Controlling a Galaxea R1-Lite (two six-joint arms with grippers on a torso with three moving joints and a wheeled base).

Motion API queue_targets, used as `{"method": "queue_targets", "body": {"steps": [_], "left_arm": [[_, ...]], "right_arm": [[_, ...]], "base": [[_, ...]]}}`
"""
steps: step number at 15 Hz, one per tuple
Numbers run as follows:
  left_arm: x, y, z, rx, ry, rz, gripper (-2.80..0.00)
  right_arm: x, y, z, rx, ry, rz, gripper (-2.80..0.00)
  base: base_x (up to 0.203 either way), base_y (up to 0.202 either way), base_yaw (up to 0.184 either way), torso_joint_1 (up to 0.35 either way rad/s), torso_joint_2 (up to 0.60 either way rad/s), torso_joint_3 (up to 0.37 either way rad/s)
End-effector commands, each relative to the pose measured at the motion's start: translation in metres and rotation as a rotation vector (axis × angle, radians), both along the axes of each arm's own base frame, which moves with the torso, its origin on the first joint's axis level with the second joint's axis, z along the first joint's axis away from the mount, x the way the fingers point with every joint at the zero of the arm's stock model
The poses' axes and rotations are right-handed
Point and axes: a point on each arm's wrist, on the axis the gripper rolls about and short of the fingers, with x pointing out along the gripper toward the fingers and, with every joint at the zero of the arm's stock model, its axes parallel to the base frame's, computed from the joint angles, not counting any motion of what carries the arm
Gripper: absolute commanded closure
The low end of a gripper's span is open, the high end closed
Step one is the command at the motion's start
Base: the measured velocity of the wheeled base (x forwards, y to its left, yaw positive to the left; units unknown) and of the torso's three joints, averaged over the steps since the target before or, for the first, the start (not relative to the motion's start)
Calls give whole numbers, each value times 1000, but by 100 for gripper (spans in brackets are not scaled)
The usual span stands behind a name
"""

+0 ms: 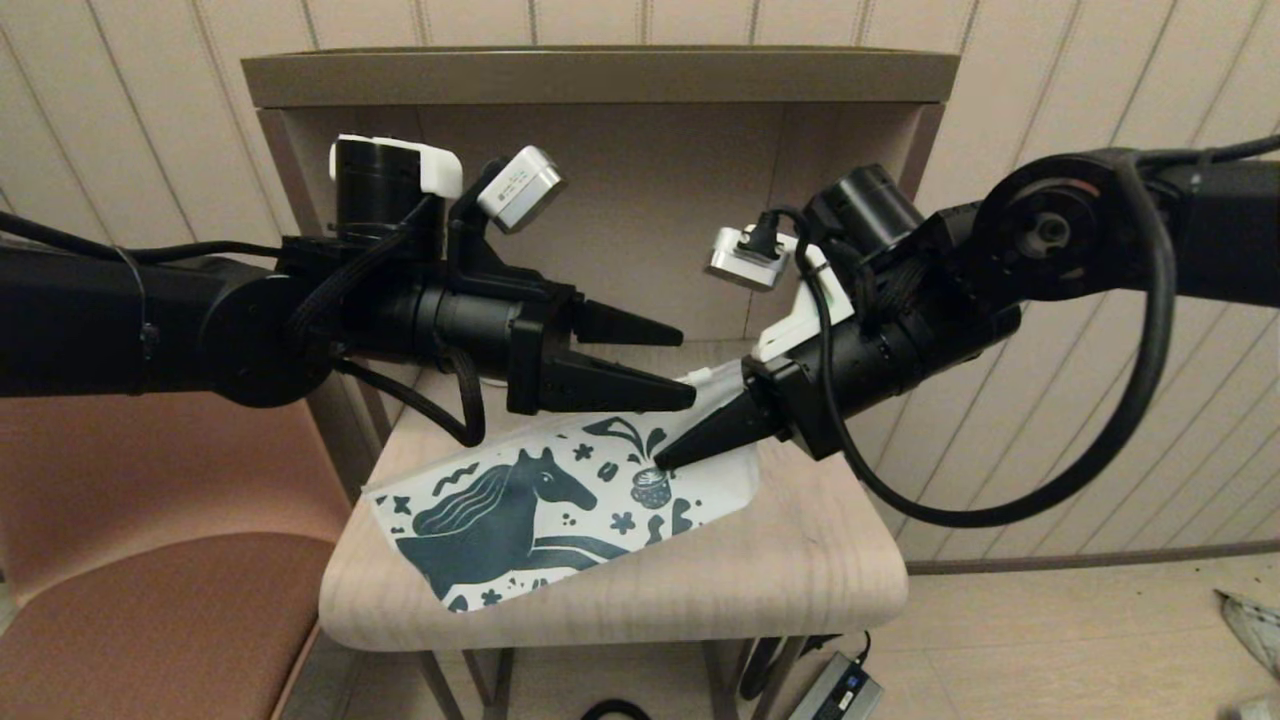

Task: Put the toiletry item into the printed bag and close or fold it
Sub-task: Hand it to the other hand

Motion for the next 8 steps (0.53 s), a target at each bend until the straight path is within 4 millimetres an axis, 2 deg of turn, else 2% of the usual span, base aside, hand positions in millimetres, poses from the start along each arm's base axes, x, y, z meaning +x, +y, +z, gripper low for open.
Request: {"method": "queue_targets", "body": {"steps": [1,8], "left_arm": [[0,0,0,-2,-1,-7,-280],[0,0,1,-5,-3,-5,-280]], "right_arm": [[0,1,1,5,0,4,0],[6,5,-2,2,24,-4,0]], "base": [[0,0,0,0,0,0],[0,0,0,0,0,0]]}}
